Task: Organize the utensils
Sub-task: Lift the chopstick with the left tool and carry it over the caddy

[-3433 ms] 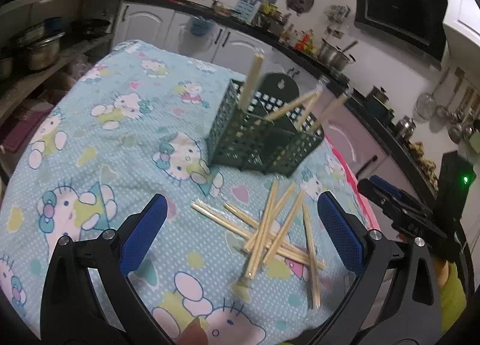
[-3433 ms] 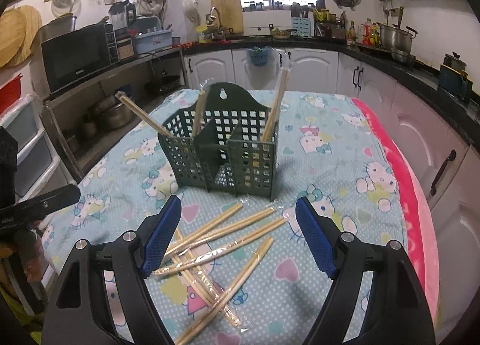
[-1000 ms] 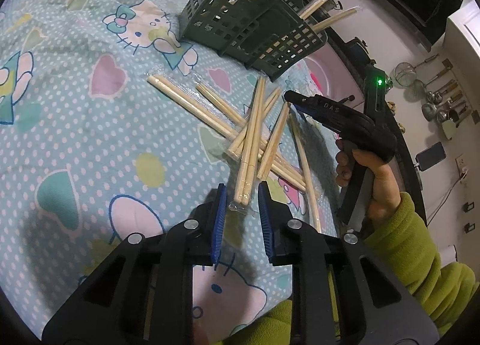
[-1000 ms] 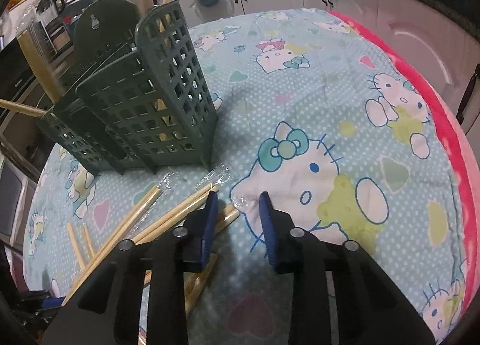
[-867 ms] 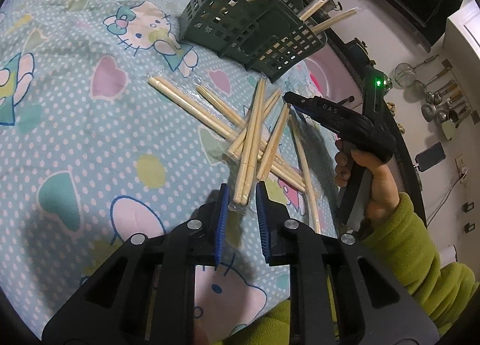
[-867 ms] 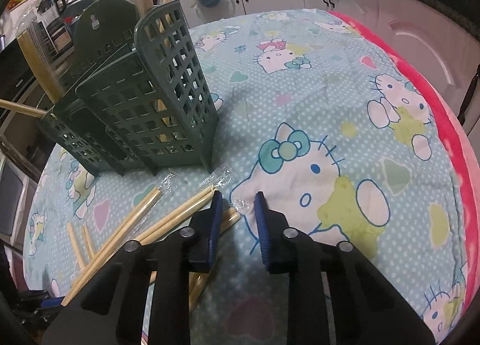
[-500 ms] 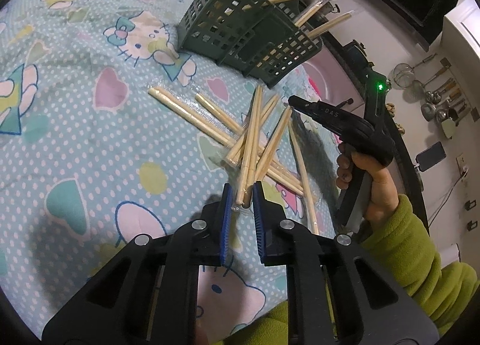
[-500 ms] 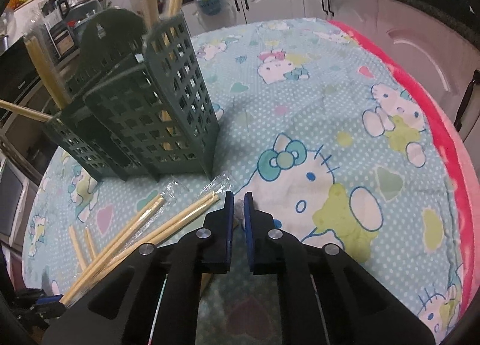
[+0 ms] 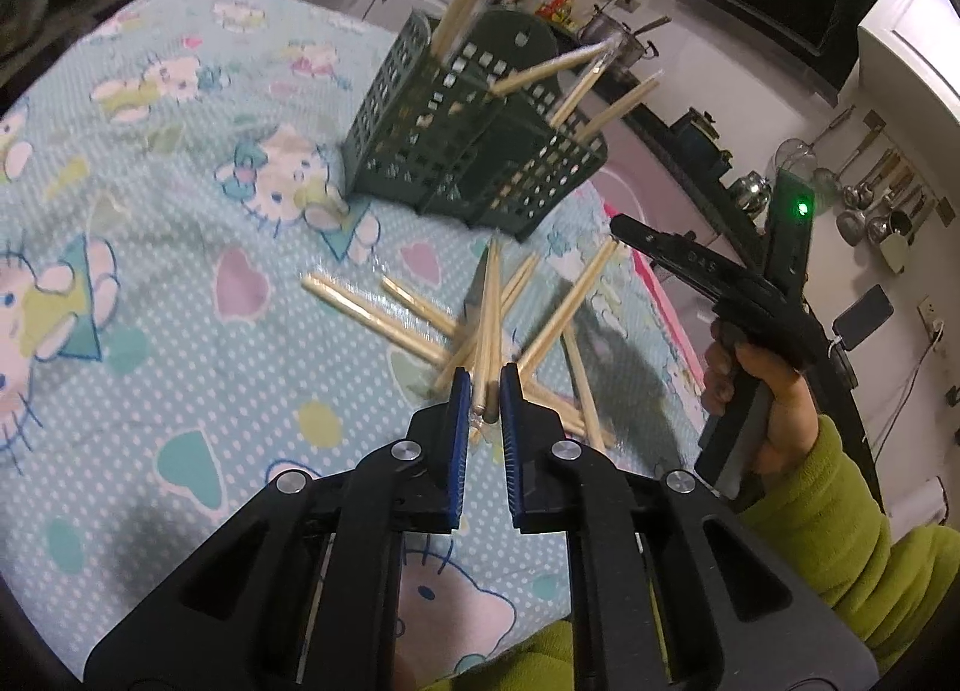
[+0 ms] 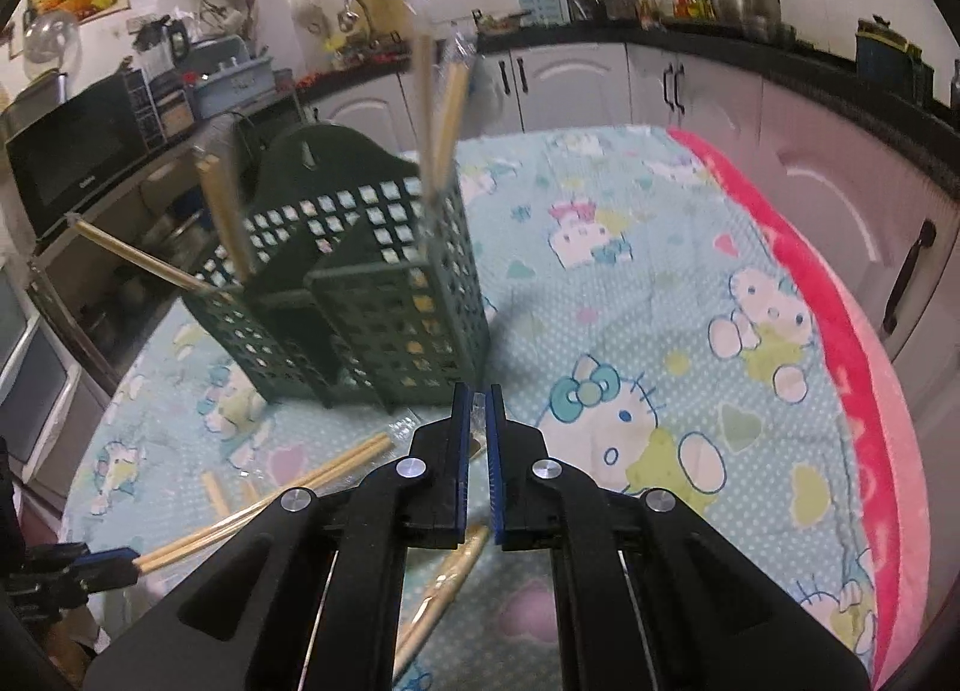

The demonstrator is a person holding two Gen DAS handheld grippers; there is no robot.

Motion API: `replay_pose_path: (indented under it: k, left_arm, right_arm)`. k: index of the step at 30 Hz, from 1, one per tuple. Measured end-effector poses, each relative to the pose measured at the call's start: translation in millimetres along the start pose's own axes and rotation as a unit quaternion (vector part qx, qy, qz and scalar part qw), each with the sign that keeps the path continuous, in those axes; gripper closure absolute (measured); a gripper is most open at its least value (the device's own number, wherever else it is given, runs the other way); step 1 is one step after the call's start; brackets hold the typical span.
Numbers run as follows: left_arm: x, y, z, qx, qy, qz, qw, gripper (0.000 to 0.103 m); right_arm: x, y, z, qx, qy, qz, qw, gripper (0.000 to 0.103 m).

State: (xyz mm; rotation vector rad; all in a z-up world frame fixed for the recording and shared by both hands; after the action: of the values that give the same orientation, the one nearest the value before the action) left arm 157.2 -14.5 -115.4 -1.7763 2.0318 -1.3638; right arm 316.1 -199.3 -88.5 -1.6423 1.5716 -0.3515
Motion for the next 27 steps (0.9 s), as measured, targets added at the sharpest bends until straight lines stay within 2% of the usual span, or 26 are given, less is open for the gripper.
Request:
replay_pose_path:
  k: [10, 18, 27]
  left_arm:
    - [10.1, -30.1, -27.4, 0.054, -0.020, 0.036, 0.9977, 0.100]
    - [21.4, -42.2, -43.8, 0.078, -0.023, 0.056, 0.9951, 0.100]
    - [36.9, -69.9, -77.8, 0.125, -0.040, 0.089, 0.9874, 0.100]
  right_arm:
    - [-31.3, -10.5, -36.3, 0.036, -0.032, -0.023, 0.999, 0.098]
    - [-55.4, -16.8, -61.5, 0.058, -0.056, -0.037, 0.996, 0.098]
    - [-73.5, -28.7, -90.4, 0.089, -0.079, -0.047, 0.992, 0.098]
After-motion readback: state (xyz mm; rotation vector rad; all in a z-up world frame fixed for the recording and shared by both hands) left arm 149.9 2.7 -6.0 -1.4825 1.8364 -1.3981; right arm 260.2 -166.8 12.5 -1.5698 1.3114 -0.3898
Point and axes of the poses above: each gripper's, at about its wrist camera, not at the fingertips, and z roughly the way its jaws point, x to its right, y to its underside, the point moved 9 cm from there along z, roughly the way its jaws point, and after that the axes turned 10 degrees about z, right-handed, at the moved point
